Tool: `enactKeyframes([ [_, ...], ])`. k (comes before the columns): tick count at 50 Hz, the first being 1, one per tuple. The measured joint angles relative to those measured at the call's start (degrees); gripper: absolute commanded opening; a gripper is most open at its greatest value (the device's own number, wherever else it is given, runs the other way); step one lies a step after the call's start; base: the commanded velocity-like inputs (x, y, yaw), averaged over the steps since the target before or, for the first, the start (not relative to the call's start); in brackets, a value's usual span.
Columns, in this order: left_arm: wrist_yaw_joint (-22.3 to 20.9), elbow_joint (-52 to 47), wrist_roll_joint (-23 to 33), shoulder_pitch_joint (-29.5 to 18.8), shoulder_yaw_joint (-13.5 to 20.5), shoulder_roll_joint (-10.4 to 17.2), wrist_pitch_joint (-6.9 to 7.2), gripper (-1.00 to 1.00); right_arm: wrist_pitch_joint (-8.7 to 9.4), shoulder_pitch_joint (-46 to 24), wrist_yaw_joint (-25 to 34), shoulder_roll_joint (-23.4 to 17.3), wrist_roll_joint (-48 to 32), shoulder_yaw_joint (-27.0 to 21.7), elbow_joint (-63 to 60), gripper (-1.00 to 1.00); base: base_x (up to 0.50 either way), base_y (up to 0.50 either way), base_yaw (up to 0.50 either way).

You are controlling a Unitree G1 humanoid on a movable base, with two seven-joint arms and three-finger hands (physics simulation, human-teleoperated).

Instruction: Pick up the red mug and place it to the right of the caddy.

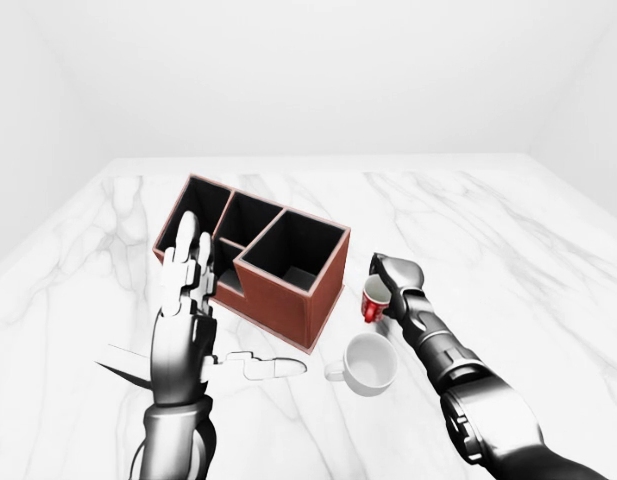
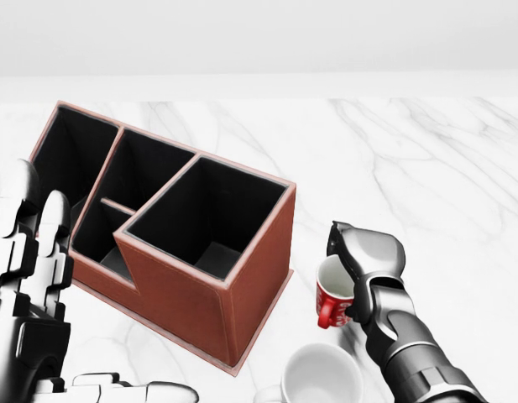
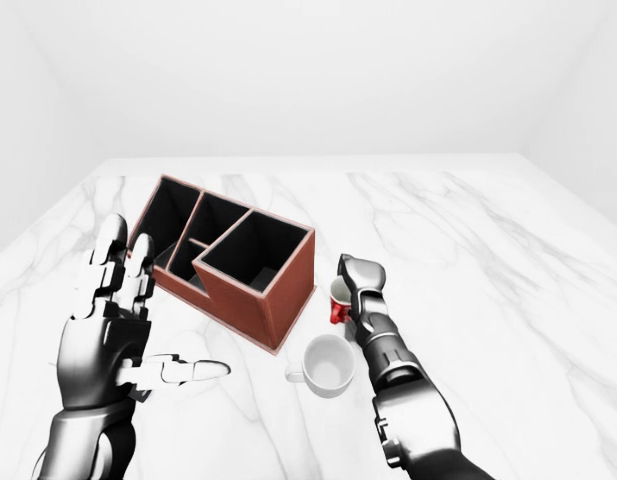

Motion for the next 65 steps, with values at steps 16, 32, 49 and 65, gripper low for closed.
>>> enactKeyframes([
  [16,-0.07,-0.53,-0.05,-0.03,0.04,-0.03,0.00,1.00,0.00,-1.23,4.32,-1.14,-1.82,-1.00,-1.34,1.00,0.00,0.00,0.01],
  [32,-0.04,-0.35,-0.07,-0.30,-0.05,-0.04,0.00,1.00,0.00,-0.36,2.92,-2.07,-2.01,-1.09,-2.56,1.00,0.00,0.00,0.00],
  [49,0.24,0.52,0.12,-0.78,-0.47,-0.07,0.00,1.00,0.00,13.31,4.23,-5.62,-4.75,-1.62,-18.20,1.00,0.00,0.00,0.00],
  [65,0.23,0.47,-0.04,-0.91,-0.34,-0.08,0.00,1.00,0.00,22.09,8.55,-6.20,-7.58,-3.54,-31.00,1.00,0.00,0.00,0.00],
])
